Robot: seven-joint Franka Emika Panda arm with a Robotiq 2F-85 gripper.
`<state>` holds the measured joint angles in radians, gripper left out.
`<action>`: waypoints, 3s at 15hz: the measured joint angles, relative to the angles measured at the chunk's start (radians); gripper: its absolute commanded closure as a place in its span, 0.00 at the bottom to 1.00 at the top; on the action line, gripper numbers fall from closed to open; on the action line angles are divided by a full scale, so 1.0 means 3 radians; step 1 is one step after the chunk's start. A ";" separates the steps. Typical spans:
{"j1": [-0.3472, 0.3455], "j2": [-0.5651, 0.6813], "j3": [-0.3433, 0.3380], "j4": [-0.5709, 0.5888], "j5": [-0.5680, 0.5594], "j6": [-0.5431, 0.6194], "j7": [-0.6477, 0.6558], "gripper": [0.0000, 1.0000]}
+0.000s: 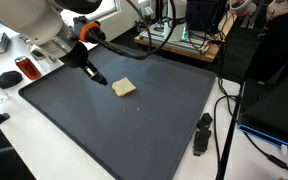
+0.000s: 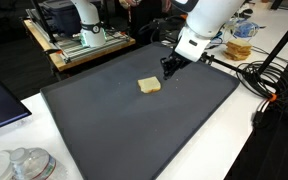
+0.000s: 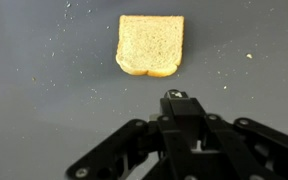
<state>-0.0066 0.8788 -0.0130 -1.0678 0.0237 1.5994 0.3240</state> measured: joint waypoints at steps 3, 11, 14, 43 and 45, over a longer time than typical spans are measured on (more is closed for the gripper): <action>-0.0156 0.0134 0.0001 0.0219 0.0132 -0.0101 -0.0200 0.95; -0.0261 0.0229 0.0002 0.0324 0.0219 -0.0148 -0.0307 0.95; -0.0270 0.0235 0.0003 0.0322 0.0220 -0.0139 -0.0319 0.95; -0.1387 -0.1678 -0.0002 -0.3458 0.2378 0.1844 -0.2902 0.95; -0.1365 -0.1807 -0.0035 -0.3626 0.2522 0.1885 -0.2961 0.95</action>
<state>-0.4160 0.3367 -0.0236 -2.1557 0.7804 2.1650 -0.5643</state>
